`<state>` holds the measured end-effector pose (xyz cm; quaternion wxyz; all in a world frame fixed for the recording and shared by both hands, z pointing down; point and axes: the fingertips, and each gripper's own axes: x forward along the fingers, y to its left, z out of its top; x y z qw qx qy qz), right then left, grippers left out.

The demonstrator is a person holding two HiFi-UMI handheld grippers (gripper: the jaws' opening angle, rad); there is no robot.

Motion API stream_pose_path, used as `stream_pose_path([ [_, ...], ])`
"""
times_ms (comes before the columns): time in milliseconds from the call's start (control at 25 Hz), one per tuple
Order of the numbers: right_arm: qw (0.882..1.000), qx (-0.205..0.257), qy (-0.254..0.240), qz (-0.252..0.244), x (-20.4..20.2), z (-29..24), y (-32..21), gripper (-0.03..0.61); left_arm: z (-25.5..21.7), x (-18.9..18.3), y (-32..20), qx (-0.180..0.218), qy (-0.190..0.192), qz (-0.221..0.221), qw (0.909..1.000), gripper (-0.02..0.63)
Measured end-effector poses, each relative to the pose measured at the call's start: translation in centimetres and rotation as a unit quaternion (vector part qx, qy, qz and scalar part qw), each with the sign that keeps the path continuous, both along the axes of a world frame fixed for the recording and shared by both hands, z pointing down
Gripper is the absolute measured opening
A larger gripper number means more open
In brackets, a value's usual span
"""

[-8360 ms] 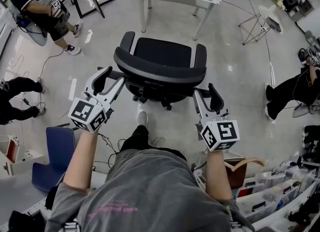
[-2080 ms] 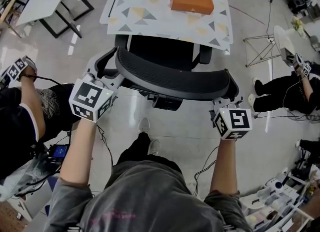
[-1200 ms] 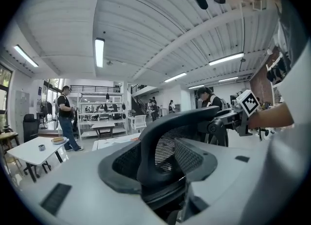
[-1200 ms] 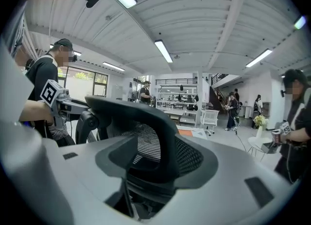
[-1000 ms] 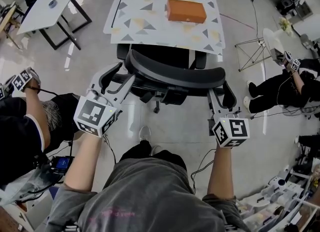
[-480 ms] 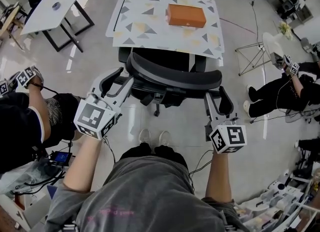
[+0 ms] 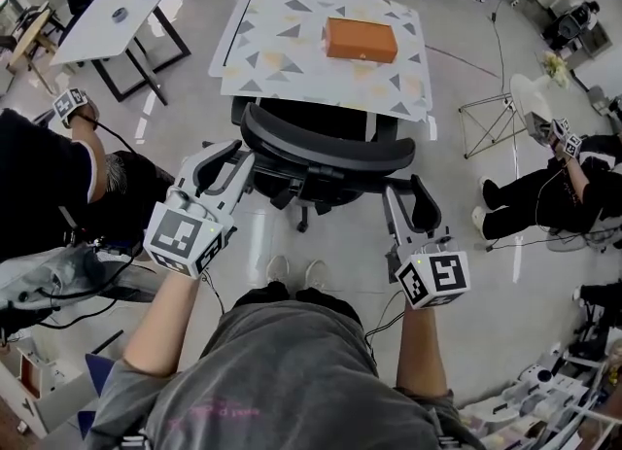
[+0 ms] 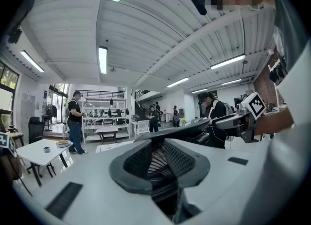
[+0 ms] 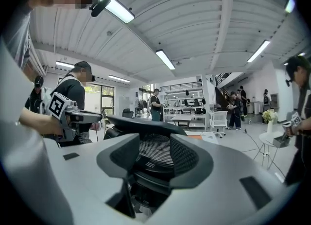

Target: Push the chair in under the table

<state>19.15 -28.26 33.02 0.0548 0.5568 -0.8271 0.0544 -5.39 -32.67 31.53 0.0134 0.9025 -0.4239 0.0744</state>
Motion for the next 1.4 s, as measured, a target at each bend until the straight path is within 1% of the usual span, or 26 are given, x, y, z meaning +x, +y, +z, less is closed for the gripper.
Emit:
stream_pose_path([
  [160,1.0,0.004,-0.007,-0.012,-0.2,-0.5,0.5,0.192,-0.6,0.5,0.6,0.003,0.002,-0.006,1.0,0.067],
  [480,0.999,0.008,-0.019,-0.024,-0.3,-0.8,1.1,0.144,-0.9,1.5,1.5,0.006,0.001,-0.011,0.9999,0.04],
  [720,0.999,0.011,-0.022,-0.029,0.1,-1.0,1.2,0.085,-0.9,2.3,1.9,0.004,0.002,-0.011,0.9999,0.02],
  [800,0.999,0.01,-0.021,-0.031,0.2,-1.0,1.2,0.051,-0.8,2.5,2.0,0.004,0.002,-0.011,0.9999,0.015],
  [880,0.999,0.01,-0.022,-0.034,0.3,-1.0,1.2,0.039,-0.8,2.8,2.0,0.004,0.003,-0.011,0.9999,0.011],
  [1400,0.998,0.013,-0.032,-0.045,0.2,-0.9,0.6,0.011,-0.6,3.4,1.6,0.001,0.008,-0.01,0.9999,0.002],
])
